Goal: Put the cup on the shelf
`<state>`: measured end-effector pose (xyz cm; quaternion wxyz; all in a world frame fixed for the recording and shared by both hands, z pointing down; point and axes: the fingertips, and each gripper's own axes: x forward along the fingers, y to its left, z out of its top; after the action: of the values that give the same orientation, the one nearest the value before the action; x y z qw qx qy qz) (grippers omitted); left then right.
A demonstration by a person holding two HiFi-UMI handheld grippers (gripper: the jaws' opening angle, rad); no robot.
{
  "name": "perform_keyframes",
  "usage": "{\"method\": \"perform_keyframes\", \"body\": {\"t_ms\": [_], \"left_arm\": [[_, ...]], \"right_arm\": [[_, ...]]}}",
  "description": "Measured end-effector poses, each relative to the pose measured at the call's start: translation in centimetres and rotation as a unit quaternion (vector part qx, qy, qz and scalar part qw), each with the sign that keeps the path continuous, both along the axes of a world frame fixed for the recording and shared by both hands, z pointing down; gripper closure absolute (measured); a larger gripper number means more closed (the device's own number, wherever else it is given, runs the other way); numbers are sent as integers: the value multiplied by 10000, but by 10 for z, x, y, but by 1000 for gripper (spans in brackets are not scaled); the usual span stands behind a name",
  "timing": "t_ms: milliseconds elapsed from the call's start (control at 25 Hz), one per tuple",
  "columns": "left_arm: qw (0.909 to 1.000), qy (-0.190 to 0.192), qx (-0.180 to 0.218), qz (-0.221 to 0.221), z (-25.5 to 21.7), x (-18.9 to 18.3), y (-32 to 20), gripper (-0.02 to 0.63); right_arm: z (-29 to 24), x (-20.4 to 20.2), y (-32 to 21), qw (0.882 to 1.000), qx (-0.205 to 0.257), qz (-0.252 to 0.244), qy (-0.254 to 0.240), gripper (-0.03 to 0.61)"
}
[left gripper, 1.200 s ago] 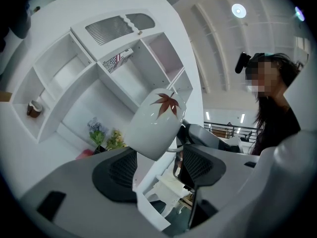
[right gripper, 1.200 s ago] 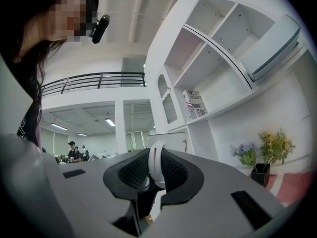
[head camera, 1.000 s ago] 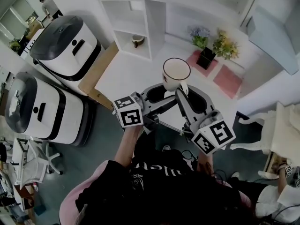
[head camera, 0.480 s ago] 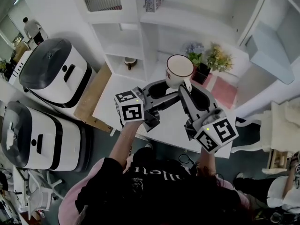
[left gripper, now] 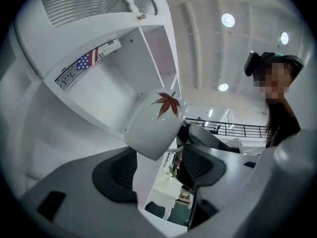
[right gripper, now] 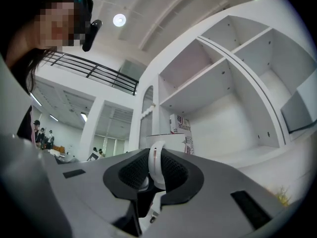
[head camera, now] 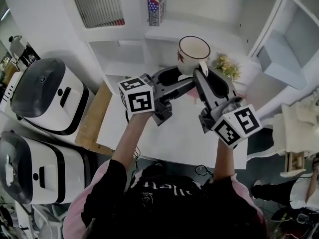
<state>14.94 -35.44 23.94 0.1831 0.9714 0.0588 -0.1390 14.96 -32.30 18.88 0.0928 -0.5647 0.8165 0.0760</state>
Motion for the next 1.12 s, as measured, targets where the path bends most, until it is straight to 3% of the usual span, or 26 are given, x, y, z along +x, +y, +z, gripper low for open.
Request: {"method": "perform_keyframes", "body": {"t_ms": [480, 1120], "left_arm": [[9996, 205, -123, 151, -36, 18, -72, 319], [9986, 90, -522, -48, -22, 31, -121, 319]], "right_arm": [[-34, 17, -74, 9996, -41, 241, 122, 489], [-23, 34, -132, 9986, -392, 338, -44, 489]]}}
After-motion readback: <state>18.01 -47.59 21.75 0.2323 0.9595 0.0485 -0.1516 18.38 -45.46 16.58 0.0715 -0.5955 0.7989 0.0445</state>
